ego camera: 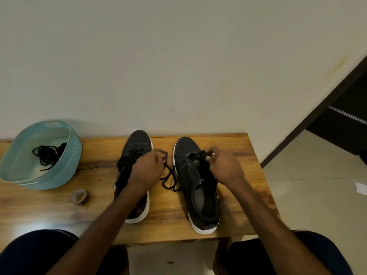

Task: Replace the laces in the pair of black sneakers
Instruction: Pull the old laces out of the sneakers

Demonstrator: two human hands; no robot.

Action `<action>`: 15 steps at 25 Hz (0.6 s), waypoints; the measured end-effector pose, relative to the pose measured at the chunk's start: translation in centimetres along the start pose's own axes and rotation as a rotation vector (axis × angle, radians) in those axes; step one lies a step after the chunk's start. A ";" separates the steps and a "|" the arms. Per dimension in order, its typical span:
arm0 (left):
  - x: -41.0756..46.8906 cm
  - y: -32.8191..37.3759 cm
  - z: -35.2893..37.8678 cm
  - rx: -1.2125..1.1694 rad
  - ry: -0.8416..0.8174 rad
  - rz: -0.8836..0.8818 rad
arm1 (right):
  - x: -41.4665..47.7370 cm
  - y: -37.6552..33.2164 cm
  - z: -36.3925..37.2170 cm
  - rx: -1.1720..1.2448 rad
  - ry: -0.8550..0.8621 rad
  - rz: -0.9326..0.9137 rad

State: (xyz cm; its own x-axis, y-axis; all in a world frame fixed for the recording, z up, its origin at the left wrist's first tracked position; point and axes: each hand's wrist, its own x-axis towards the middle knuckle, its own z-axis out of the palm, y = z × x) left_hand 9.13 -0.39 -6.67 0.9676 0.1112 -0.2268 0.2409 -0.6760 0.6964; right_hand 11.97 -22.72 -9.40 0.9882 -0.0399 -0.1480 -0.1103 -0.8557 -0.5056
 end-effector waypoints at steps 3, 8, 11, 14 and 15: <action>-0.9 -0.3 0.7 0.165 -0.077 0.007 | 0.2 -1.2 -1.2 -0.135 0.026 -0.245; -1.8 0.9 1.0 0.249 -0.247 0.018 | 1.0 -2.3 -1.0 -0.485 -0.140 -0.497; -1.8 1.6 1.8 0.277 -0.256 0.090 | 1.3 -2.6 -0.5 -0.528 -0.118 -0.489; -1.3 1.5 2.9 0.161 -0.154 0.157 | 1.7 -3.1 -0.1 -0.319 -0.143 -0.466; -1.1 1.5 3.2 0.125 -0.137 0.144 | 1.8 -3.2 -0.2 -0.187 -0.150 -0.452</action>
State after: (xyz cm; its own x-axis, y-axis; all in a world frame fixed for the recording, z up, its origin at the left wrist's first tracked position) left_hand 8.18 -3.81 -7.53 0.9699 -0.0875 -0.2272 0.0812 -0.7635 0.6407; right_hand 14.16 -20.14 -7.91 0.9051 0.4180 -0.0773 0.3587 -0.8485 -0.3890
